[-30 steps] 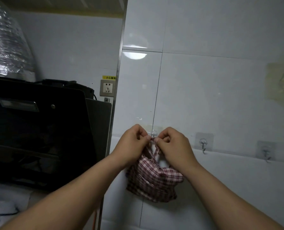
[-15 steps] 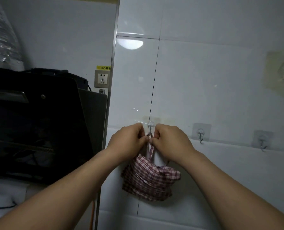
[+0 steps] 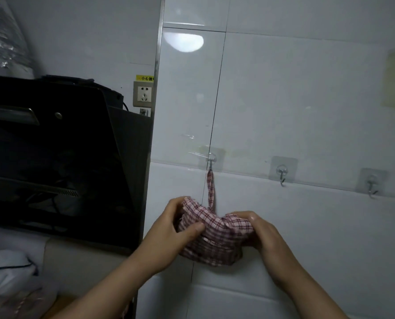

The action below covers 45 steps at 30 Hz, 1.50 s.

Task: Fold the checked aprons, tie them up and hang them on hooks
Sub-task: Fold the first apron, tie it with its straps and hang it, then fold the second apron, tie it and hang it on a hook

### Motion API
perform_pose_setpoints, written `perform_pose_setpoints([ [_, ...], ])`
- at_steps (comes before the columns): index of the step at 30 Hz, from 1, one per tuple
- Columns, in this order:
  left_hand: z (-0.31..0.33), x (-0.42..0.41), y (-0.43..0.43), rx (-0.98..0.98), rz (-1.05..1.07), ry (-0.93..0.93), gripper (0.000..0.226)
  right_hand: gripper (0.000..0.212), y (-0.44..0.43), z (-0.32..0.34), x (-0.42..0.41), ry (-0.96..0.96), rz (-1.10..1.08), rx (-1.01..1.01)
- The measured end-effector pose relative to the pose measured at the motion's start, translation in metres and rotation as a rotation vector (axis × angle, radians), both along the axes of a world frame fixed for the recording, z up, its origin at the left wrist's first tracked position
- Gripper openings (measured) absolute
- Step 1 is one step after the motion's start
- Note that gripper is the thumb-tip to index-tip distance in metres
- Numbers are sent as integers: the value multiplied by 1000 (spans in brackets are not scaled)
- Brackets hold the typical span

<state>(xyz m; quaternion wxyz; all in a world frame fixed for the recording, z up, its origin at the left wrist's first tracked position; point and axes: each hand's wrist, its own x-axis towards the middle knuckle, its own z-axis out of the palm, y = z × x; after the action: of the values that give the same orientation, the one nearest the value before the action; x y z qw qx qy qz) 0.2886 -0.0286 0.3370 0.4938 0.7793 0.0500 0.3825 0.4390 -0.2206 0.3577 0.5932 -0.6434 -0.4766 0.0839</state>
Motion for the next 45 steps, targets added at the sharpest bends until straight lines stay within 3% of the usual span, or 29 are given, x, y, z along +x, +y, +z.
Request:
perform_pose_setpoints([
  [2, -5, 4, -9, -32, 162, -70, 62, 53, 1, 1, -9, 109, 24, 40],
  [4, -8, 8, -20, -121, 258, -145, 49, 54, 0, 6, -19, 114, 59, 58],
  [6, -5, 9, -31, -229, 155, -176, 34, 43, -1, 12, -30, 62, 124, 86],
  [9, 2, 11, -41, -504, -105, -81, 34, 17, 2, 23, -44, -56, 177, 83],
  [10, 5, 10, -42, -618, -190, -42, 35, 20, 5, 25, -47, -95, 150, 63],
  [12, 6, 11, -43, -703, -313, 21, 34, 35, 10, 21, -52, -237, 15, -21],
  [15, -7, 12, -36, -781, -69, -92, 48, 35, 16, 8, -52, -708, -291, -191],
  [17, -16, 6, -34, -827, -41, -232, 71, 33, 22, -4, -49, -802, -321, -254],
  [19, -24, 1, -36, -645, -72, -204, 73, 26, 26, -11, -46, -730, -347, -207],
  [21, -24, 1, -38, -460, -41, -155, 43, 19, 29, -16, -38, -634, -464, -85],
  [23, -17, 5, -33, -428, -43, -117, 27, 23, 30, -14, -28, -598, -595, -12],
  [26, -5, 10, -15, -342, -85, -85, 28, 37, 34, -6, -18, -430, -579, -34],
  [30, -11, 12, 2, -81, 275, -112, 35, 24, 41, -11, -15, -434, -540, -133],
  [32, -14, 14, 1, -23, 351, -128, 31, 23, 42, -18, -15, -435, -537, -154],
  [38, -19, 15, 9, 55, 364, -85, 31, 22, 46, -27, -12, -427, -561, -153],
  [45, -45, -15, -1, 50, 270, 177, 53, 29, 29, -53, -13, -347, -510, -214],
])
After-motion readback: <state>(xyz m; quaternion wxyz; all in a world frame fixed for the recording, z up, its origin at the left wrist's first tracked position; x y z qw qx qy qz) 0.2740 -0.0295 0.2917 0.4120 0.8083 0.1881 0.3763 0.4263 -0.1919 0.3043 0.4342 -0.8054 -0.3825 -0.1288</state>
